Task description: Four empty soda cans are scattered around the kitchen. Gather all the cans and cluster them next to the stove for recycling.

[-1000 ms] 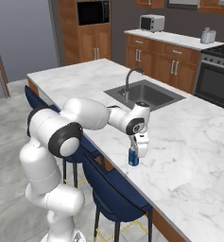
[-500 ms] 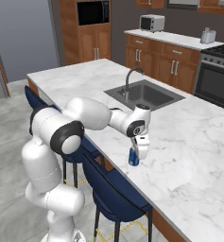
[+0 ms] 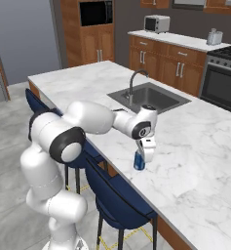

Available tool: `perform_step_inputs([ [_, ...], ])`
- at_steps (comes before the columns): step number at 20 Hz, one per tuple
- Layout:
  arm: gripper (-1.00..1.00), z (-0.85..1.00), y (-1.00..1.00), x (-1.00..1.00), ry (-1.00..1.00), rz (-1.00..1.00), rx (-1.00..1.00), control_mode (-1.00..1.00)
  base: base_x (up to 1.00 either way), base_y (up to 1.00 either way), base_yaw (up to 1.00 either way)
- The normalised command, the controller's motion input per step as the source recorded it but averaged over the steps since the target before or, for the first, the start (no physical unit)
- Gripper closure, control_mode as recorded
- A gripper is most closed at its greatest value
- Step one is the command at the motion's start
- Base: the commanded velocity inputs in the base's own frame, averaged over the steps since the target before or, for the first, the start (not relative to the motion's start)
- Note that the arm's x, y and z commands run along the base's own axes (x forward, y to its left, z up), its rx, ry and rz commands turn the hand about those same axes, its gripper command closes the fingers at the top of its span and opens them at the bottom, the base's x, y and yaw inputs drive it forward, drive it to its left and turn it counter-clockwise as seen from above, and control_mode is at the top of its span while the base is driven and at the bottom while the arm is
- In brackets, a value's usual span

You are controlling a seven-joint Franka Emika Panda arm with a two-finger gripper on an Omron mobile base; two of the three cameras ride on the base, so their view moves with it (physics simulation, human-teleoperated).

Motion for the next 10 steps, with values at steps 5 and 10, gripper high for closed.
perform_step_inputs([
  [5, 1.0, 0.6, -0.32, -0.52, 0.06, -0.03, -0.04, -1.0, 0.0, 0.0, 0.0],
  [10, 1.0, 0.46, -0.45, -0.8, 0.0, -0.02, 0.0, -1.0, 0.0, 0.0, 0.0],
])
